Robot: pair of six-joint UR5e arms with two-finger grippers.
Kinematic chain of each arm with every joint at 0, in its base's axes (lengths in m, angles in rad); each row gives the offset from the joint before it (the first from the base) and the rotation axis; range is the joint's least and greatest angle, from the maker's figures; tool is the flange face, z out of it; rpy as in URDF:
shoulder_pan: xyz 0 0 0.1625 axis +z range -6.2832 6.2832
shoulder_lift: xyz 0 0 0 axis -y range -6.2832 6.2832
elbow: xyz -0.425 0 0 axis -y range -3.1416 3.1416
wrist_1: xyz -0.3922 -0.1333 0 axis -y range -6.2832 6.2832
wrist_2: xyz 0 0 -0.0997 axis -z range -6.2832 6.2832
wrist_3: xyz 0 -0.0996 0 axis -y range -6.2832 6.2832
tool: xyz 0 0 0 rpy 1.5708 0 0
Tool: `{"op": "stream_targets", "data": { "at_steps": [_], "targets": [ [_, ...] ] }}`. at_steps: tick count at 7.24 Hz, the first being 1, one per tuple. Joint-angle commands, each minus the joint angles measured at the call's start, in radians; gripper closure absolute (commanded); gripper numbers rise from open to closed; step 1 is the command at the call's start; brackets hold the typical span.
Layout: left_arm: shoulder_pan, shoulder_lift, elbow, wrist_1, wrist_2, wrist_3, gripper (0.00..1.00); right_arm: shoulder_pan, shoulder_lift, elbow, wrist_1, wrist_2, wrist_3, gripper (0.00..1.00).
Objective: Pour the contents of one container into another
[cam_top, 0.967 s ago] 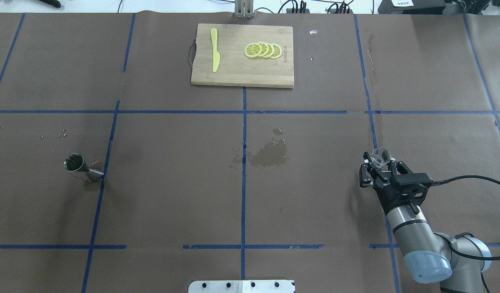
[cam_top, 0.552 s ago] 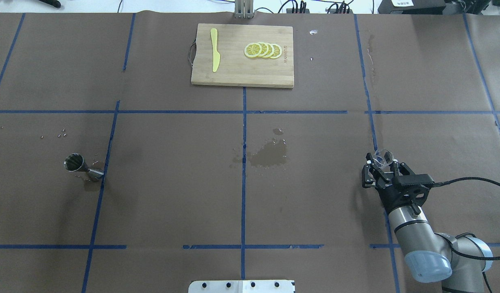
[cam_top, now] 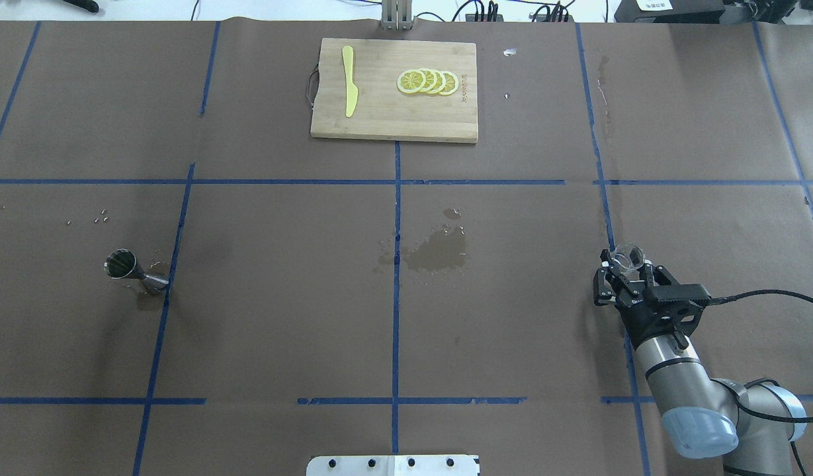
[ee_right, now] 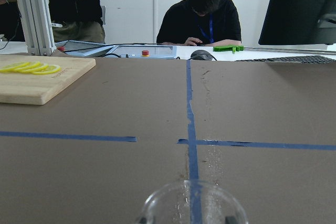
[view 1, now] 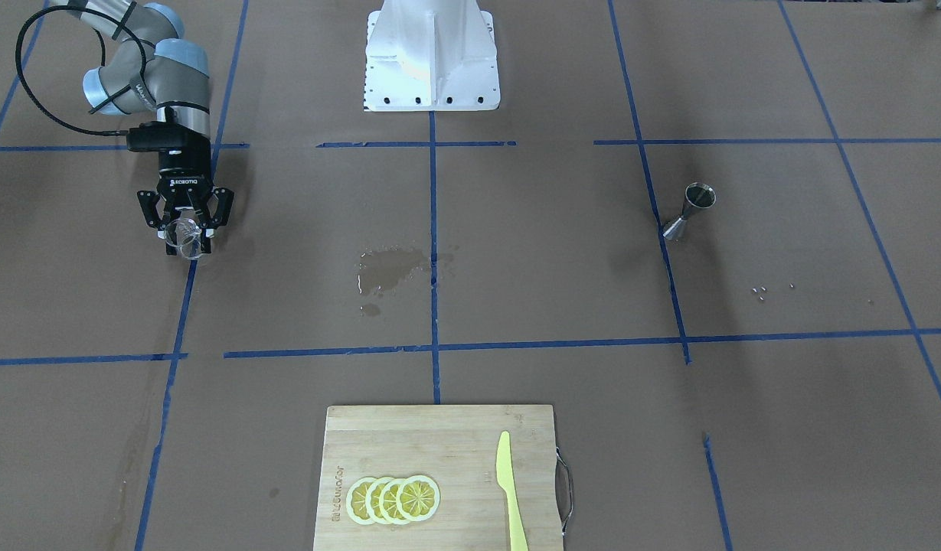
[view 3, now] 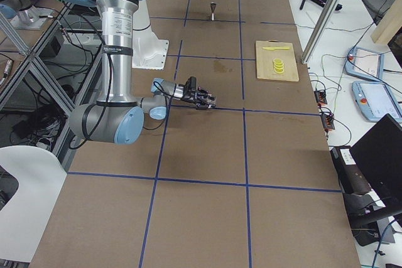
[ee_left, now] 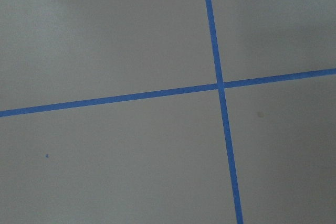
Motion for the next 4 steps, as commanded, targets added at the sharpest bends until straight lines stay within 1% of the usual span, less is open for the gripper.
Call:
{"op": "stream_targets", "data": {
  "at_steps": [1, 2, 4],
  "targets": [
    [0.001, 0.0, 0.0, 0.0, -0.001, 0.0, 0.0, 0.0, 0.005, -0.001, 0.0, 0.0, 0.009, 0.02],
    [0.001, 0.0, 0.0, 0.0, -0.001, 0.002, 0.0, 0.002, 0.007, -0.001, 0.0, 0.0, 0.01, 0.0],
    [0.001, 0.0, 0.0, 0.0, -0.001, 0.002, 0.0, 0.0, 0.01, 0.001, 0.0, 0.0, 0.01, 0.0]
  ]
}}
